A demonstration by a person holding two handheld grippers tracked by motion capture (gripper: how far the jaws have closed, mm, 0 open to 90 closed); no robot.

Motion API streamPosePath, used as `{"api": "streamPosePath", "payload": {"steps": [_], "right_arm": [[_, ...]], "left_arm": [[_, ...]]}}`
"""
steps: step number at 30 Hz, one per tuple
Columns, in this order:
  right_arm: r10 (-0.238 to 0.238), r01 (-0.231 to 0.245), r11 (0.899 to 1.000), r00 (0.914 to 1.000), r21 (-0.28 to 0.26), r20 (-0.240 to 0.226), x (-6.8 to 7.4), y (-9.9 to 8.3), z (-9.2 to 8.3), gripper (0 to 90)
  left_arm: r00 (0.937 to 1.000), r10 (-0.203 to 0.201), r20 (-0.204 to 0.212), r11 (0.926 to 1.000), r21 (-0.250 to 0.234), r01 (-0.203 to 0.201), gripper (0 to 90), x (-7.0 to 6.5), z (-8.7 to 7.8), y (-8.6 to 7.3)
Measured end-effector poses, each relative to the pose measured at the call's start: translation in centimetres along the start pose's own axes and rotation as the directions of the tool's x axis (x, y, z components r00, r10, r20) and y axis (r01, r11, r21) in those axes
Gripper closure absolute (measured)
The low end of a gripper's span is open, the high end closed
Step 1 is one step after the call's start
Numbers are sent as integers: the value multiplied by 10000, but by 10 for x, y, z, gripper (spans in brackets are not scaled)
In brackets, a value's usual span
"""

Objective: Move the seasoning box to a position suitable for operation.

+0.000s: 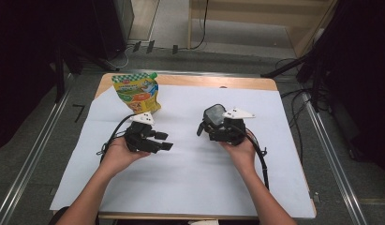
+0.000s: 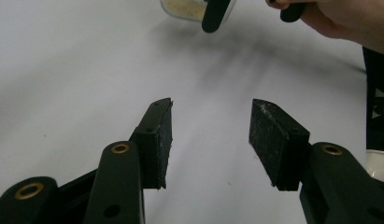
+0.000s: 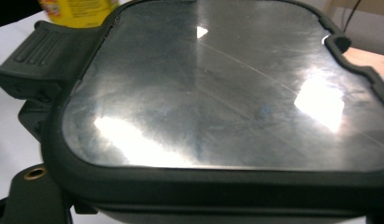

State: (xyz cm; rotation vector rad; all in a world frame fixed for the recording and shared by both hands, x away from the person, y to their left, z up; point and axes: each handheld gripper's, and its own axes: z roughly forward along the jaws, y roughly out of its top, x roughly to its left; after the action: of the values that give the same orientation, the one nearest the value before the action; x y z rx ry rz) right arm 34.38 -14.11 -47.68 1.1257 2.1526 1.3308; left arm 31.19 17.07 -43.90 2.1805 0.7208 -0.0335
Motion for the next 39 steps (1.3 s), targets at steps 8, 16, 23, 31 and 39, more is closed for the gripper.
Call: {"api": "streamPosePath", "payload": {"steps": [8,16,23,31,39], "right_arm": [[-409,425,9988,9975,252,-580,25,-6,8,158],[-624,678,9967,9915,444,-1141,47,-13,17,158],[-823,920,9938,9864,628,-1425,61,-20,25,157],[-1451,1566,9853,9781,684,-1491,70,-29,29,157],[-1385,1511,9859,9779,714,-1569,69,-29,28,151]], "left_arm": [[10000,-64,59,10000,-18,64,482,2,1,3],[10000,38,9,10000,13,-38,534,3,2,4],[10000,20,-83,10000,-4,-20,538,3,1,4],[9999,78,-115,10000,20,-78,536,3,3,4],[9998,203,-85,9998,80,-202,536,5,5,2]]}}
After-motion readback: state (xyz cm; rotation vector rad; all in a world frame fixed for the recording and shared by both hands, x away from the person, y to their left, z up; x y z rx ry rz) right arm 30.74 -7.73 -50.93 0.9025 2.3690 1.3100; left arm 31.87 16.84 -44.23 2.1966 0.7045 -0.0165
